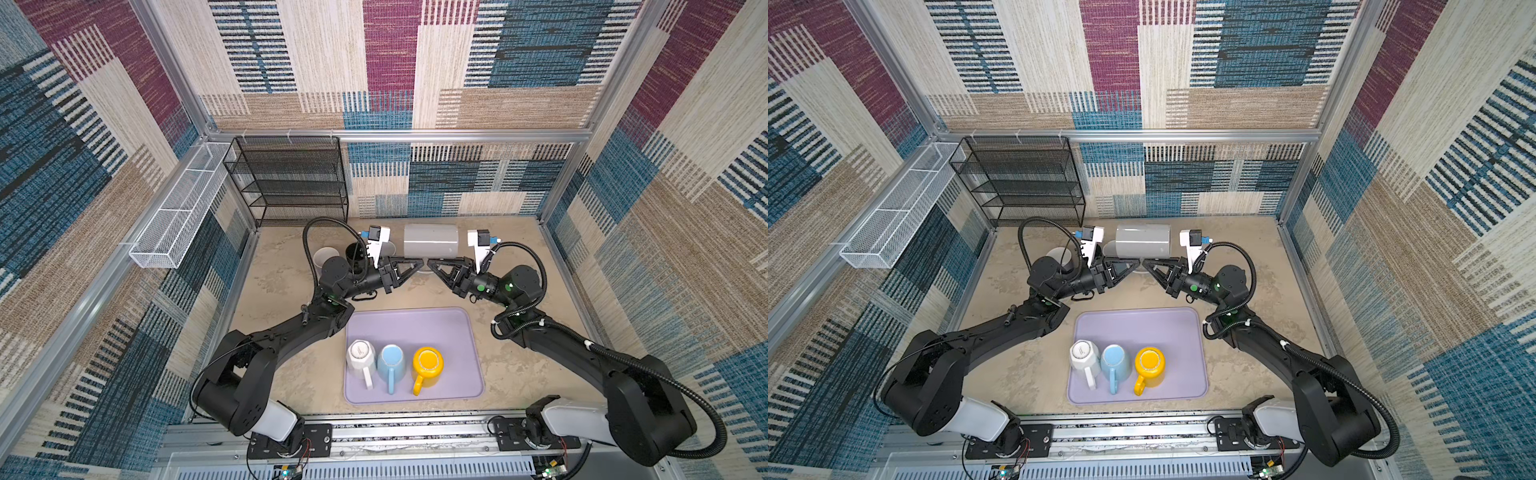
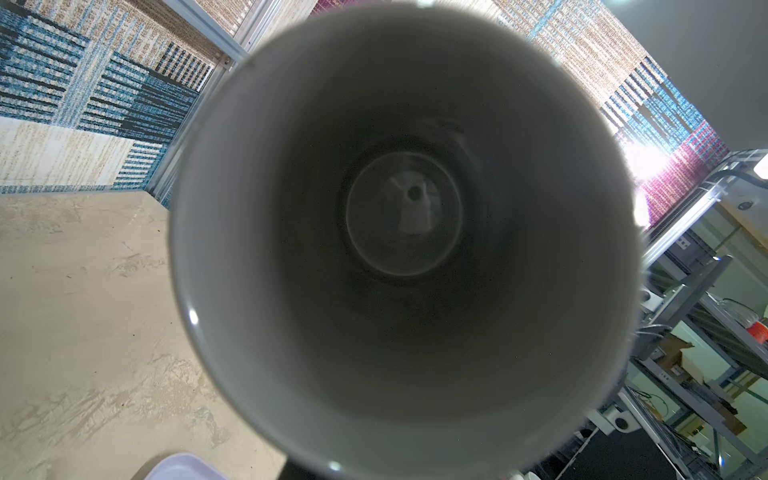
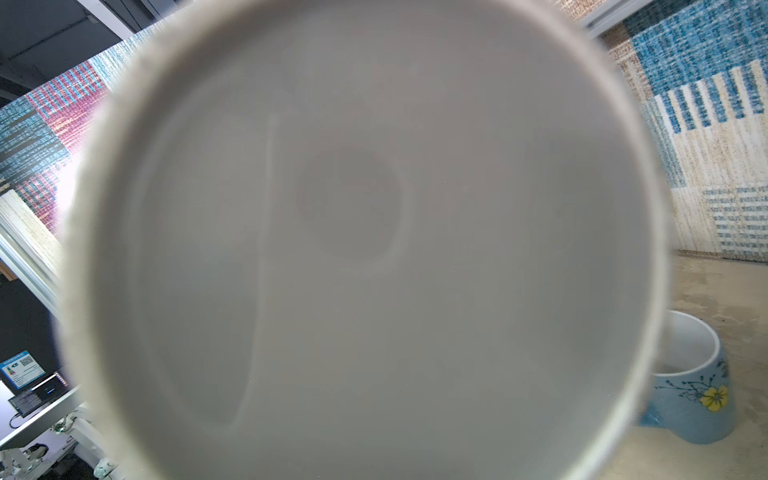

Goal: Turn the mug right side up
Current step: 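Open the right gripper and pull back while the left gripper turns the mug upright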

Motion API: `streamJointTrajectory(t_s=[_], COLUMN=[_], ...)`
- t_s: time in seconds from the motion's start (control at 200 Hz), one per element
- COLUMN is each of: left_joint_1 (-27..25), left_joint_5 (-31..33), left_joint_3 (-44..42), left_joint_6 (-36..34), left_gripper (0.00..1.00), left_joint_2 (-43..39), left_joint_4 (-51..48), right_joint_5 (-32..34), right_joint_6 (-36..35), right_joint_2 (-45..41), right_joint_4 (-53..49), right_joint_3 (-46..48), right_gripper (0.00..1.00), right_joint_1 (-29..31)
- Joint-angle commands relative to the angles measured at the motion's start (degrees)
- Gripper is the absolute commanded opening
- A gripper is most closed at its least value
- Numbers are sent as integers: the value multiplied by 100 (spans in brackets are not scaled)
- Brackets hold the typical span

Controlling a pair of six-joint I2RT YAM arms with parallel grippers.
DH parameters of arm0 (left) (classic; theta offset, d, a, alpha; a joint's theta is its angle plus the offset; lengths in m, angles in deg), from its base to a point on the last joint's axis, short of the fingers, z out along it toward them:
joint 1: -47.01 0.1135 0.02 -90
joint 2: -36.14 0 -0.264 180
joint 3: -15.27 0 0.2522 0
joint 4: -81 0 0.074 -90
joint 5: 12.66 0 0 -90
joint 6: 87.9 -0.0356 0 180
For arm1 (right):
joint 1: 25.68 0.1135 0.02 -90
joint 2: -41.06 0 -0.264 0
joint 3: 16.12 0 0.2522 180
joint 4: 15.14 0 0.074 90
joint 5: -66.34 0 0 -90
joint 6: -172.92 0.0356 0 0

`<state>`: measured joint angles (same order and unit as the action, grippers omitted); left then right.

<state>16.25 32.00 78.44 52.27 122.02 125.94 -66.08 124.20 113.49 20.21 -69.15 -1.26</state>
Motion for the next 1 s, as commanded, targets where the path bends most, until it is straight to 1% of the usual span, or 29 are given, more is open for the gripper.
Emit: streamJointTrajectory(t_s=[0.0,0.025,0.135,0.16,0.195,0.411,0.746,0.857,0.992], left_joint_1=[10,9,10,9,9,10,9,11,10], left_joint_5=[62,66,63,61,78,108,326,490,867], left_joint_3=[70,70,72,69,66,60,-34,-37,-11], left_joint_6=[-89,-87,-85,-94,-99,-228,-747,-958,-1342], left_gripper=[0,0,0,0,0,0,0,0,0], left_joint_2=[-65,-67,-69,-74,-79,-132,-334,-378,-468], left_joint_4=[528,530,530,524,513,335,-487,-940,-1724], right_joint_5=[-54,-34,3,12,37,136,431,540,732], right_joint_6=[-301,-333,-430,-444,-482,-691,-1085,-1163,-1265], right_joint_2=[-88,-101,-110,-112,-120,-189,-531,-651,-767], right_joint_4=[-467,-520,-711,-756,-824,-1177,-1840,-2015,-2260], right_joint_3=[-72,-78,-125,-126,-137,-116,83,168,226], right_gripper=[15,21,23,28,29,29,27,26,25], right_joint_1=[20,25,19,18,18,25,11,10,1])
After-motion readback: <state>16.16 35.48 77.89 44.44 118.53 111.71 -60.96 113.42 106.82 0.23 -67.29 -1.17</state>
